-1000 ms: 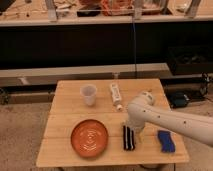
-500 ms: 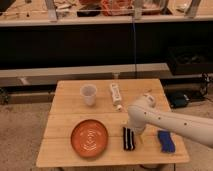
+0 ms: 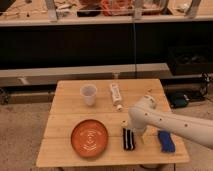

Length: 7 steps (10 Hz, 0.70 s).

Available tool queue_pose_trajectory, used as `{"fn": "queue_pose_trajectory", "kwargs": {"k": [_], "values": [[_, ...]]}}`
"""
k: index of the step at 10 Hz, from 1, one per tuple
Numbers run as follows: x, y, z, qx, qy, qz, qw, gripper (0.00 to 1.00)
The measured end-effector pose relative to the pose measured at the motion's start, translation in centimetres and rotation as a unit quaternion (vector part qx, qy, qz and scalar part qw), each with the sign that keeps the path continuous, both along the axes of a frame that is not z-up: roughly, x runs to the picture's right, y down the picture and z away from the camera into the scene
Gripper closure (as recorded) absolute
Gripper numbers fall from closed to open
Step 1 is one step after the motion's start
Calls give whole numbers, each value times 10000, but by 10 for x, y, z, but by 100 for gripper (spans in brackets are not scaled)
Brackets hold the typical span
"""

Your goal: Place the eraser in the ceramic cup

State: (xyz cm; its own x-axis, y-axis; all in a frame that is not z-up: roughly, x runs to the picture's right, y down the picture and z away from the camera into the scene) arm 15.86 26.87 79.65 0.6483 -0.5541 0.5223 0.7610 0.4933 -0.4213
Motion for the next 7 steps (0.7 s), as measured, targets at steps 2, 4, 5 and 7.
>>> {"fn": "queue_pose_trajectory", "kwargs": {"k": [2,4,5,7], "values": [[1,4,3,-8,-87,-130,9999,20],[3,8,5,-45,-127,-151,9998,20],[3,11,6,-65,-152,-144,9998,20],[3,13,10,-49,-206,-174,9996,20]]}}
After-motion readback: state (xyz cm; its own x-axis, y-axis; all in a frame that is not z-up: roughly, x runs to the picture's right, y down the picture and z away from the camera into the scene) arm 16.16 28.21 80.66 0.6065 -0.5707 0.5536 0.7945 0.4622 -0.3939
